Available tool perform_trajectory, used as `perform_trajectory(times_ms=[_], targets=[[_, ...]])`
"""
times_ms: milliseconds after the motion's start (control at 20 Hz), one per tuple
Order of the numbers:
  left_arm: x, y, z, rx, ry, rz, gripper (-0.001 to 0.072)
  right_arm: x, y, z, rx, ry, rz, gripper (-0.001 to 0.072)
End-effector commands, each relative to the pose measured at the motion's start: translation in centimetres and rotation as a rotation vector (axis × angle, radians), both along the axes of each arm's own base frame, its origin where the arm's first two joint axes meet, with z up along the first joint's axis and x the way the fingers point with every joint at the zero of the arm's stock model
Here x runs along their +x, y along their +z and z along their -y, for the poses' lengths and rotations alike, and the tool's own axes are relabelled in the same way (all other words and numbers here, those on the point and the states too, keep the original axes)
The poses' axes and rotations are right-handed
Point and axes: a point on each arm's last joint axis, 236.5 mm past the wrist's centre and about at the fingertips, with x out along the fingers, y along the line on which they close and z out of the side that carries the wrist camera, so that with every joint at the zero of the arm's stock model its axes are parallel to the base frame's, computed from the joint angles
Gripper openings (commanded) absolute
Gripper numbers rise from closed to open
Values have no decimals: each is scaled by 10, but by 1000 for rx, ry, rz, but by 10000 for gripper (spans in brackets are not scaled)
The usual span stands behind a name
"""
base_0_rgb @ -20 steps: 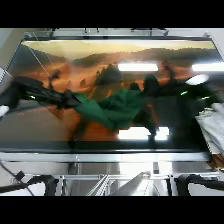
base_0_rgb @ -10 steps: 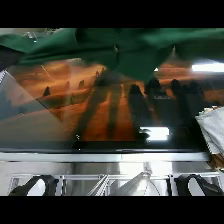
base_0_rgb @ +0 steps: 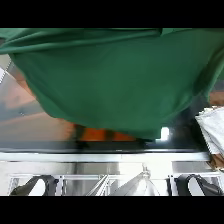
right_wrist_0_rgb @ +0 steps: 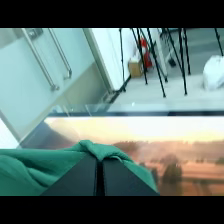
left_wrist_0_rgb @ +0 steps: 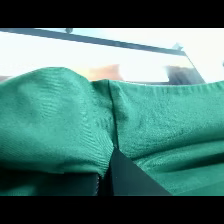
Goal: Fold the shirts.
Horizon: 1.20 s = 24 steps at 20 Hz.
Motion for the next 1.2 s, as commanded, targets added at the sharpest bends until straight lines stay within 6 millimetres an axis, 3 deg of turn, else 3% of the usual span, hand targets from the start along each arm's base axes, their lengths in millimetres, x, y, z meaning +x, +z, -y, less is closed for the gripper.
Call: perform_trajectory(times_ms=[0,200,350,450,500,550,600,650,750,850,950,1000,1150], targets=[[24,-34,6,-27,-47,-100,18,35,-48,-7,38,93,-148,24],[80,-127,21,-59,-117,-319,18,100,-165,-51,50,256,-392,24],[124,-211,21,-41,-115,-433,29,156,-268,-63,68,229,-562,24],[146,-250,12,-65,-66,-478,490,179,-329,-55,83,175,-657,25],[156,-262,1,-76,-27,-489,720,183,-352,-49,95,164,-700,110],[162,-265,-10,-83,-10,-491,716,185,-363,-41,106,161,-727,417],[166,-260,-24,-88,1,-485,716,182,-366,-30,117,165,-744,546],[166,-250,-37,-93,2,-482,715,177,-363,-18,129,171,-754,546],[148,-238,-57,-127,-22,-538,713,156,-363,16,130,166,-823,543],[106,-253,-59,-175,-91,-673,713,114,-388,41,69,174,-994,497],[58,-285,-47,-240,-123,-810,712,75,-415,46,36,202,-1127,496],[38,-302,-39,-267,-117,-858,712,66,-426,46,34,196,-1156,497],[-26,-357,-9,-336,-53,-999,712,69,-442,37,20,176,-1146,496]])
